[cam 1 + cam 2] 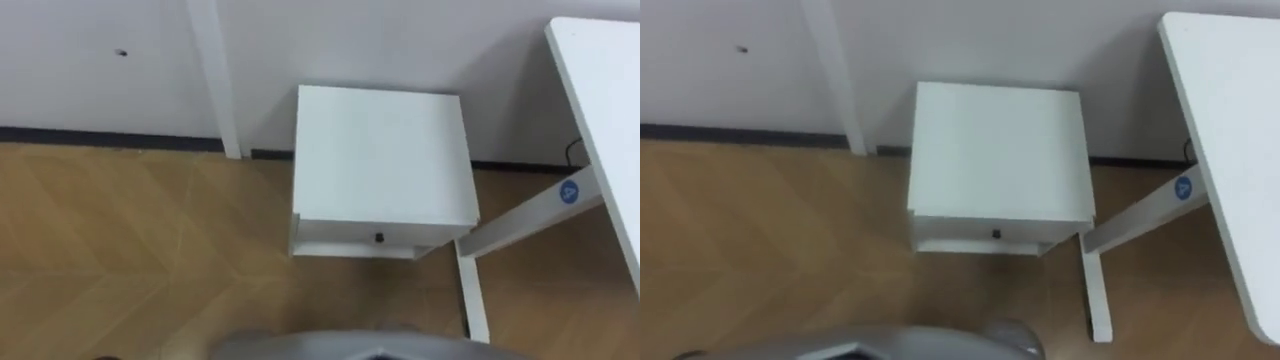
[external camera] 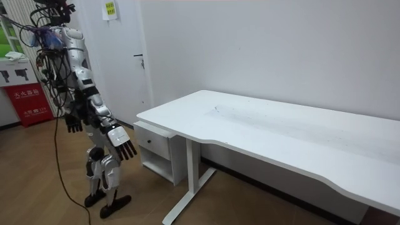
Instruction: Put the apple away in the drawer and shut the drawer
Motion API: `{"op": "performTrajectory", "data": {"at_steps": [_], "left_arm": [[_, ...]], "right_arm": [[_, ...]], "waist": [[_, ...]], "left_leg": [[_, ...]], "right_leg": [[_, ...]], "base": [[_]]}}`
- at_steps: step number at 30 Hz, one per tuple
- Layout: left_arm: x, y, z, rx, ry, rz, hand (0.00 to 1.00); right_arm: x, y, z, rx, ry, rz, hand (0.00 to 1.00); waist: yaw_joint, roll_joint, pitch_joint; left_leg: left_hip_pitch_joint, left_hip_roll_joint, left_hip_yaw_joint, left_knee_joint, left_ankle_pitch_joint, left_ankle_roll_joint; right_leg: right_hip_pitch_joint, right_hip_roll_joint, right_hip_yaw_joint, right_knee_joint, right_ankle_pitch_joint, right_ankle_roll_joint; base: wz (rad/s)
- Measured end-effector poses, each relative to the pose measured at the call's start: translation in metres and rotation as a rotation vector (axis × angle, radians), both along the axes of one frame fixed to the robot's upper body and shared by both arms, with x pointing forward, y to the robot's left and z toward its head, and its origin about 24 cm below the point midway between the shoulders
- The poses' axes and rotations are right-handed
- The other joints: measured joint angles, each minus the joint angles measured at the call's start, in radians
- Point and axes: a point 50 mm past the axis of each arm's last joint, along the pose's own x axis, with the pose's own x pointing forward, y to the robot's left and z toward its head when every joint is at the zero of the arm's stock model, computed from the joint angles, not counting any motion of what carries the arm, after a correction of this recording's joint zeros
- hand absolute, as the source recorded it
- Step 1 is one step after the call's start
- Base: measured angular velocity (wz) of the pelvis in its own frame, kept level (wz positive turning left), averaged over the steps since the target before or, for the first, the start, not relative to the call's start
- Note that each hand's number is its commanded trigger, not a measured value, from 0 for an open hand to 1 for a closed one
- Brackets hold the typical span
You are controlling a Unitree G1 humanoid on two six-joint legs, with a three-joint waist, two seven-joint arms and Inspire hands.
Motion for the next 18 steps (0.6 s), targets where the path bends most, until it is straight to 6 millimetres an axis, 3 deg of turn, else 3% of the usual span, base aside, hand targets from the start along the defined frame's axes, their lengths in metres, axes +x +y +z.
{"op": "performTrajectory", "data": {"at_steps": [3, 4, 5, 6, 7, 8, 10, 11, 12, 13, 14, 15, 16, 18], "left_arm": [[0.005, -0.006, -0.002, -0.016, -0.018, 0.006, 0.0], [0.004, -0.007, -0.002, -0.022, -0.015, 0.007, 0.0], [0.004, -0.008, -0.003, -0.028, -0.014, 0.007, 0.0], [0.005, -0.01, -0.003, -0.031, -0.018, 0.004, 0.0], [0.014, -0.014, -0.004, -0.043, -0.036, -0.016, 0.0], [0.012, -0.015, -0.005, -0.045, -0.026, -0.029, 0.0], [0.002, -0.014, -0.004, -0.042, 0.0, -0.029, 0.0], [-0.001, -0.014, -0.004, -0.043, 0.016, -0.023, 0.0], [-0.004, -0.015, -0.004, -0.046, 0.025, -0.019, 0.0], [-0.014, -0.017, -0.005, -0.06, 0.055, -0.007, 0.0], [-0.014, -0.018, -0.005, -0.067, 0.057, -0.009, 0.0], [-0.011, -0.019, -0.006, -0.071, 0.051, -0.012, 0.0], [-0.003, -0.021, -0.007, -0.083, 0.034, -0.018, 0.0], [0.003, -0.022, -0.007, -0.094, 0.01, -0.025, 0.0]], "right_arm": [[0.004, 0.0, 0.0, -0.005, -0.025, -0.006, 0.0], [0.006, 0.003, 0.0, -0.001, -0.032, -0.007, 0.0], [0.004, 0.007, -0.002, 0.011, -0.031, -0.015, 0.0], [0.005, 0.008, -0.002, 0.013, -0.032, -0.015, 0.0], [0.002, 0.007, -0.002, 0.012, -0.024, -0.022, 0.0], [-0.011, 0.009, -0.003, 0.025, 0.017, -0.048, 0.0], [-0.011, 0.01, -0.004, 0.038, 0.024, -0.049, 0.0], [-0.007, 0.01, -0.004, 0.039, 0.013, -0.044, 0.0], [-0.003, 0.01, -0.004, 0.038, 0.003, -0.041, 0.0], [0.0, 0.01, -0.003, 0.034, -0.002, -0.034, 0.0], [-0.005, 0.009, -0.003, 0.032, 0.017, -0.036, 0.0], [-0.007, 0.009, -0.003, 0.028, 0.028, -0.036, 0.0], [-0.01, 0.006, -0.003, 0.024, 0.048, -0.039, 0.0], [-0.012, 0.006, -0.003, 0.025, 0.065, -0.044, 0.0]], "waist": [[0.0, 0.014, -0.0051], [-0.001, 0.014, -0.0052], [-0.017, -0.015, 0.0056], [-0.025, -0.022, 0.0026], [-0.036, -0.016, 0.0009], [-0.018, -0.019, -0.0087], [0.017, -0.01, -0.0011], [0.035, -0.004, 0.0031], [0.036, -0.001, 0.0041], [0.023, 0.013, 0.0086], [-0.002, 0.004, 0.009], [-0.007, 0.009, 0.0097], [-0.005, 0.012, 0.009], [0.0, 0.02, 0.0102]], "left_leg": [[0.038, 0.018, -0.011, -0.035, 0.005, 0.005], [0.042, 0.019, -0.012, -0.028, 0.014, -0.009], [-0.012, 0.008, -0.004, 0.063, 0.005, -0.029], [-0.045, -0.001, -0.009, 0.055, 0.008, -0.037], [-0.123, 0.004, -0.01, -0.032, 0.063, -0.023], [-0.119, 0.001, 0.034, -0.026, 0.117, 0.006], [-0.091, 0.001, 0.016, -0.036, 0.12, 0.008], [-0.079, 0.005, -0.054, -0.044, 0.12, 0.008], [-0.077, 0.008, -0.088, -0.046, 0.12, 0.006], [-0.067, 0.017, -0.113, -0.051, 0.123, -0.01], [-0.049, 0.016, -0.117, -0.076, 0.131, -0.024], [-0.041, 0.018, -0.108, -0.091, 0.131, -0.024], [-0.027, 0.021, -0.083, -0.109, 0.133, -0.027], [-0.019, 0.03, -0.079, -0.124, 0.137, -0.034]], "right_leg": [[0.031, 0.025, 0.007, -0.031, 0.008, -0.015], [0.043, 0.025, 0.015, -0.035, 0.011, -0.022], [0.078, 0.003, 0.065, -0.069, 0.02, -0.035], [0.085, -0.004, 0.108, -0.082, 0.02, -0.035], [0.079, -0.007, 0.137, -0.077, 0.017, -0.032], [0.077, -0.023, 0.127, -0.073, 0.004, -0.015], [0.076, -0.02, 0.084, -0.083, -0.004, -0.004], [0.046, -0.004, 0.082, -0.098, -0.005, -0.014], [0.021, 0.005, 0.078, -0.113, 0.006, -0.023], [0.005, 0.014, 0.043, -0.114, 0.068, -0.05], [0.029, 0.014, 0.018, -0.112, 0.07, -0.052], [0.032, 0.017, 0.012, -0.111, 0.068, -0.055], [0.032, 0.022, 0.01, -0.109, 0.067, -0.056], [0.033, 0.026, 0.01, -0.108, 0.065, -0.06]], "base": [[-0.07], [0.22], [0.39], [0.88], [0.73], [0.52], [-0.37], [-0.67], [-0.55], [0.0], [0.23], [0.37], [0.14], [0.0]]}}
